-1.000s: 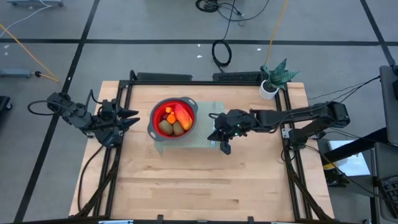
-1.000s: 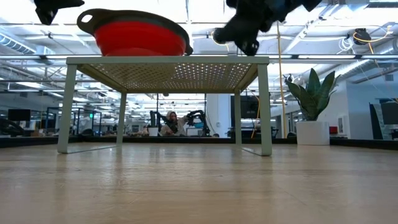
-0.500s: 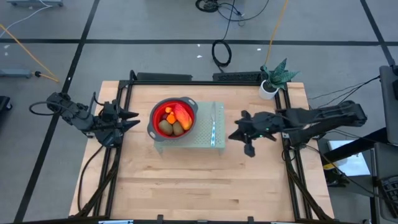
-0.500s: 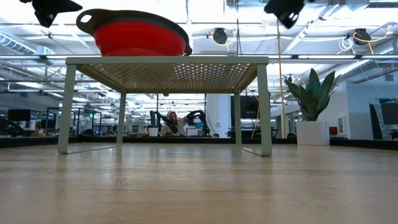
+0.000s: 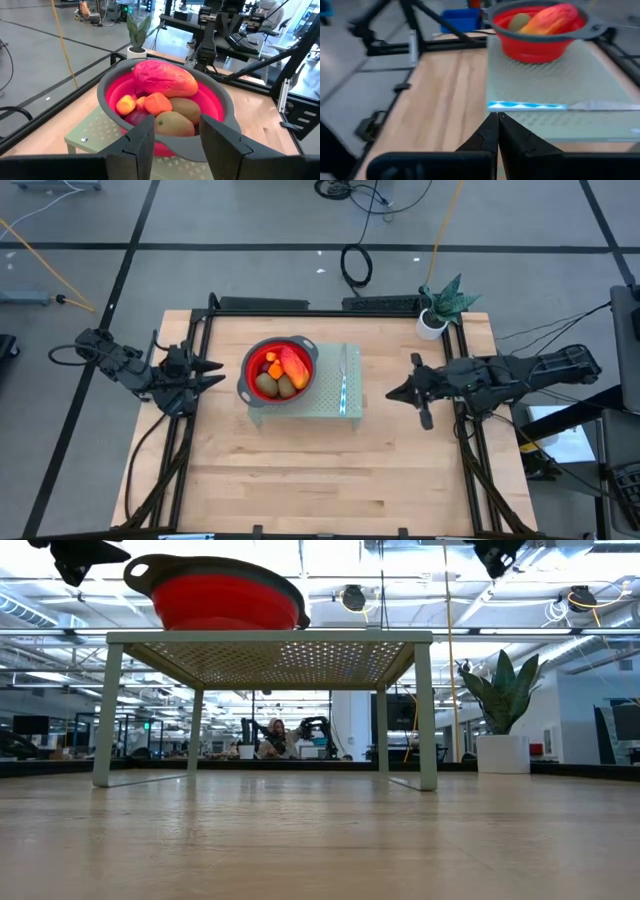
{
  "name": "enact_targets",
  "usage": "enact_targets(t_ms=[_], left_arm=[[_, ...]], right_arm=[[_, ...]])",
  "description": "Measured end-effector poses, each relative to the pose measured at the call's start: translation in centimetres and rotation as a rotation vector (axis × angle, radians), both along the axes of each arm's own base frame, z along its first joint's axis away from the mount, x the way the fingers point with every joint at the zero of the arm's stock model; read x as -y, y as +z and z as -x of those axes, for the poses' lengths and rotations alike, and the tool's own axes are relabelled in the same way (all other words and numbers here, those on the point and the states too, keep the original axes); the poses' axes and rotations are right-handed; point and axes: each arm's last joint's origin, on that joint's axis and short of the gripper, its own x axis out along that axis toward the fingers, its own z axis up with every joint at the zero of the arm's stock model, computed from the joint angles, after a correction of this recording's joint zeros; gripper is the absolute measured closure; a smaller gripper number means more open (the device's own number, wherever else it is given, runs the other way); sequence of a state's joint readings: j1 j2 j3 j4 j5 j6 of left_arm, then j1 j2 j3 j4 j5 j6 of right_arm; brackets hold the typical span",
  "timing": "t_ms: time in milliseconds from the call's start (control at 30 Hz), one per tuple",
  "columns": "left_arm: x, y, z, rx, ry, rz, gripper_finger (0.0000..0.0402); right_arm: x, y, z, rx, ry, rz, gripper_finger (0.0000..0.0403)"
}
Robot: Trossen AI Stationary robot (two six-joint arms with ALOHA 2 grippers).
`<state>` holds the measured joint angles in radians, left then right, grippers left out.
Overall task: Pick & Place Fruit
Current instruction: Return to Home Position
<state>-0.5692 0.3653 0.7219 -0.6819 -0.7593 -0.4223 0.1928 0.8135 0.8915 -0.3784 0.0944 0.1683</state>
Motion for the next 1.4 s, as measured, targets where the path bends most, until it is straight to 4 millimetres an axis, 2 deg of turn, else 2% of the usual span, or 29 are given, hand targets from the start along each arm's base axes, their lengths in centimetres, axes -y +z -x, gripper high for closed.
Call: enact_targets(t_ms=[133,433,600,800,867,967,1133,1267,1400], left_arm=[[0.0,-0.2,0.1,-0.018,-0.001,-0.011,0.0250],[-0.1,-0.3,0.1,-0.027,0.007,0.015,0.0250],[-0.1,-0.3,0.1,-0.024,0.010,0.027,0.0250],[0.0,-0.1,0.0,-0.013,-0.007,-0.001,0.0250],[0.2,-0.2,0.0,-0.043,-0.101,-0.067,0.0250],[0.9,-0.1,0.0,-0.056,-0.341,-0.100,0.0250],[1.9,0.8,-0.3,0.067,-0.614,-0.088,0.0250],[2.7,-0.7,-1.1,0.110,-0.705,-0.142,0.0250],[2.9,-2.9,-1.6,0.112,-0.683,-0.128,0.0250]], right_arm=[[0.1,-1.7,1.5,0.036,0.067,-0.035,0.0403],[0.6,-5.0,4.0,0.039,0.047,-0.075,0.0403],[0.7,-6.1,4.5,0.045,0.036,-0.111,0.0403],[0.6,-6.2,4.1,0.189,0.052,-0.100,0.0403],[0.6,-6.3,4.0,0.206,0.064,-0.070,0.0403],[0.6,-6.3,4.1,0.210,0.069,-0.055,0.0403],[0.5,-6.1,4.4,0.229,0.119,-0.033,0.0403],[0.3,-6.1,4.8,0.235,0.216,-0.022,0.0403],[0.4,-6.1,4.9,0.226,0.207,-0.042,0.0403]])
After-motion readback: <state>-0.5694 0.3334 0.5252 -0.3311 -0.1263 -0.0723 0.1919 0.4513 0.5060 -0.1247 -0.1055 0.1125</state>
